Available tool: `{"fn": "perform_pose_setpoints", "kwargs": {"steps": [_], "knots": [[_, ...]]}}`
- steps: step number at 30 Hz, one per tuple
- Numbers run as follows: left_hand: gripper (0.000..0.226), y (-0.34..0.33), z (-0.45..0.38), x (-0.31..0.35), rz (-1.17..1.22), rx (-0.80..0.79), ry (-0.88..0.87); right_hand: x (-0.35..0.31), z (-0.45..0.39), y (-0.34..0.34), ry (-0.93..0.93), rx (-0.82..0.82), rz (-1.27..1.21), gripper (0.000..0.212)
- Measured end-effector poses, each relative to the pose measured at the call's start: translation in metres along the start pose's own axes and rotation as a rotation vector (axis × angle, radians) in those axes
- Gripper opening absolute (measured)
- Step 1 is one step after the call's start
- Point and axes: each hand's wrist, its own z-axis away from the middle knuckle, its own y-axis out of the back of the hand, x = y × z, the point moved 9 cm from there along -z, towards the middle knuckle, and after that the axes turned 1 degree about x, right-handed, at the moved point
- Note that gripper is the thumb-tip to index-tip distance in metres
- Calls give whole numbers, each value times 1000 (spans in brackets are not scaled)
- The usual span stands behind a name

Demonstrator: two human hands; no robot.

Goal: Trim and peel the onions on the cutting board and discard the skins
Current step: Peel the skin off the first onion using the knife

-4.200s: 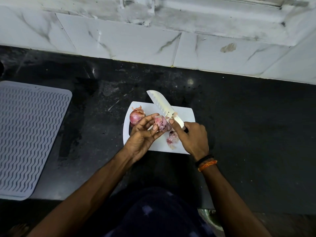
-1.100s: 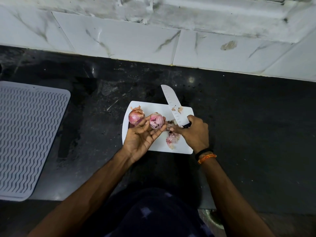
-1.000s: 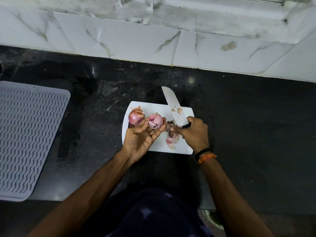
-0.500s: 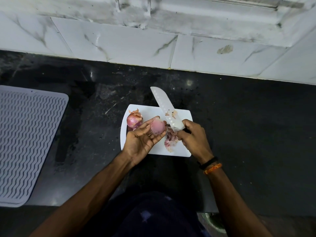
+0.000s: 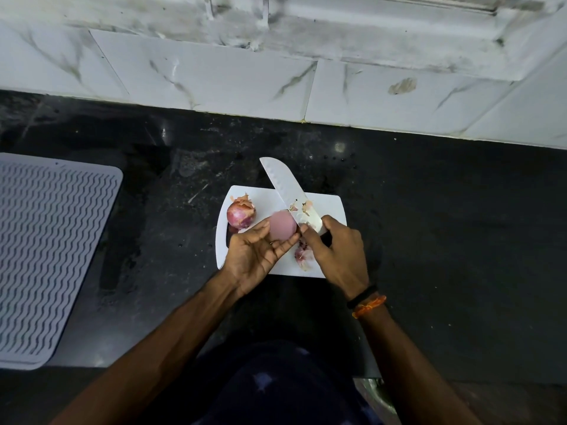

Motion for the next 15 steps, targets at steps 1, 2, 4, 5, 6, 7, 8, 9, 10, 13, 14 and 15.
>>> {"fn": "perform_pose_setpoints", "kwargs": {"steps": [1, 2, 4, 5, 6, 7, 8, 9, 10, 13, 14, 15], "knots": [[34, 0, 0, 1, -16, 1, -7, -2, -1, 2, 10, 12, 20, 32], [34, -2, 1, 3, -24, -3, -16, -4, 0, 4, 25, 20, 37, 33], [36, -3, 2, 4, -24, 2, -34, -9, 1, 4, 73, 18, 61, 34], [35, -3, 2, 4, -20, 12, -37, -11, 2, 1, 105, 7, 90, 35], [34, -2, 1, 3, -22, 20, -38, -13, 4, -3, 135, -8, 132, 38], [32, -1, -1, 3, -29, 28, -39, -13, 7, -7, 155, -23, 159, 41], [30, -1, -2, 3, -32, 36, -38, -13, 8, -8, 153, -29, 153, 40], [29, -1, -2, 4, -29, 48, -36, -11, 8, -7, 138, -20, 118, 35], [27, -1, -2, 5, -16, 50, -32, -9, 7, -3, 114, 0, 75, 30], [26, -2, -1, 5, -13, 28, -16, 0, 1, 10, 33, 86, 32, 40], [27, -2, 0, 4, -25, 18, -10, 2, -1, 12, 14, 98, 44, 44], [29, -2, -1, 2, -32, 14, -5, 3, -1, 12, 4, 100, 60, 46]]}}
